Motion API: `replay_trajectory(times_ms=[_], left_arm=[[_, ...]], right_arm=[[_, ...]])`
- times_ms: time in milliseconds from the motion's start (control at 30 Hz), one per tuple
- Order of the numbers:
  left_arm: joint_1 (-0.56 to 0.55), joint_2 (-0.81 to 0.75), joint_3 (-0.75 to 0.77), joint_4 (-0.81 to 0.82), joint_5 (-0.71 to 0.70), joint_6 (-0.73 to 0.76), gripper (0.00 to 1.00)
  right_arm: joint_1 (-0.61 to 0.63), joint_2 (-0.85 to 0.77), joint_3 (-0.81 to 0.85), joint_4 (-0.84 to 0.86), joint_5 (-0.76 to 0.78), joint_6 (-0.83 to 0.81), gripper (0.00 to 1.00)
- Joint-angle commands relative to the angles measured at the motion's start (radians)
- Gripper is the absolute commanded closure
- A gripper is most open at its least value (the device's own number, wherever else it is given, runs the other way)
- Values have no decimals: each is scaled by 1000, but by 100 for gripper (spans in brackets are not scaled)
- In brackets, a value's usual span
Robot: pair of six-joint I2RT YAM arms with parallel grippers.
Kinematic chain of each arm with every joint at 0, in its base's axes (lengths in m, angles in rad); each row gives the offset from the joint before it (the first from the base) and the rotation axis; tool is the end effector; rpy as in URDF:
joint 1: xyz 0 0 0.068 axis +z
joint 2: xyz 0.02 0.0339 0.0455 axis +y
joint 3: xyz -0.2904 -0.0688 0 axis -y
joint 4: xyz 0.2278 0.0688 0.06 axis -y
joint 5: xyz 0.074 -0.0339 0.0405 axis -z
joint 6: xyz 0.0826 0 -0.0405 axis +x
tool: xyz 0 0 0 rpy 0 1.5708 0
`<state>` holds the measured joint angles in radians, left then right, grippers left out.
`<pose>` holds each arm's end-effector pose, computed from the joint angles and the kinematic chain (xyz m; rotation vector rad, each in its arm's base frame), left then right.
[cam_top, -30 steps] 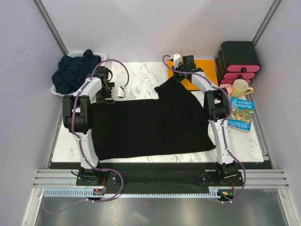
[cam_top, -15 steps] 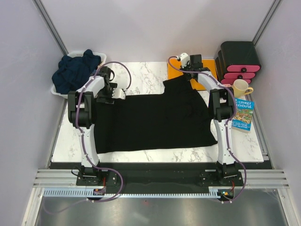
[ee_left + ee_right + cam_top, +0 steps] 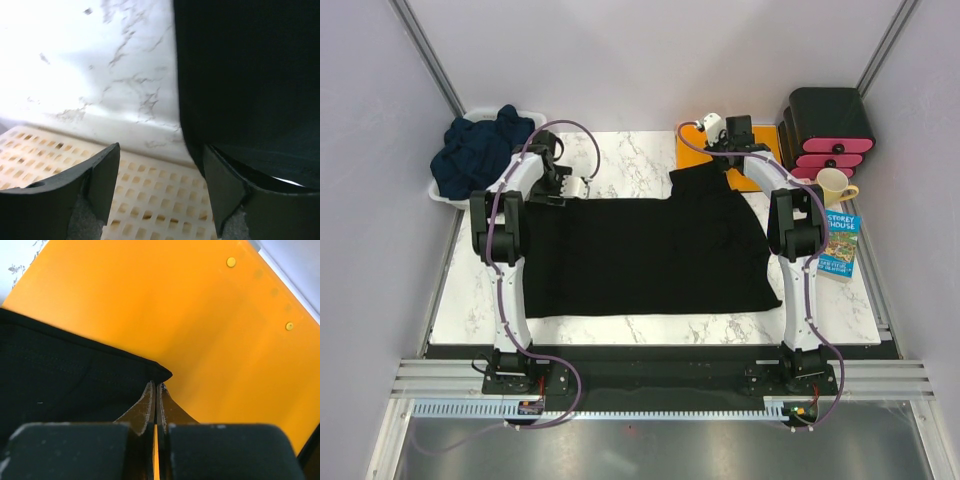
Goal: Fold and stack the t-shirts
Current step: Fold the tshirt
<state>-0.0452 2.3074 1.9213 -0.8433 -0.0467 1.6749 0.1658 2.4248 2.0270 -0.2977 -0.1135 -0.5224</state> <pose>0.5008 -0.0188 0.1509 2.1998 1.9092 0.4120 0.5823 0.1069 0.1713 -0.8193 2.1081 -0.0612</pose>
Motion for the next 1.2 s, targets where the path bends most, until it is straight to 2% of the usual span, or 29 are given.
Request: replay_trajectory(times_ms=[0, 167, 300, 467, 733, 1167], left_arm=[[2, 41, 19, -94, 41, 49, 27], [2, 56, 8, -166, 41, 45, 15], [2, 70, 11, -177, 34, 32, 12], [2, 89, 39, -175, 33, 17, 16], [5, 123, 209, -166, 13, -35, 15], [18, 49, 130, -230, 11, -56, 17]], right_arm=[[-3, -84, -19, 28, 15, -28, 100], [-3, -99, -31, 25, 29, -48, 100], [-3, -109, -34, 23, 37, -57, 100], [-3, -115, -33, 20, 40, -65, 100], [-3, -119, -36, 17, 48, -67, 100], [0, -116, -31, 17, 44, -70, 100]])
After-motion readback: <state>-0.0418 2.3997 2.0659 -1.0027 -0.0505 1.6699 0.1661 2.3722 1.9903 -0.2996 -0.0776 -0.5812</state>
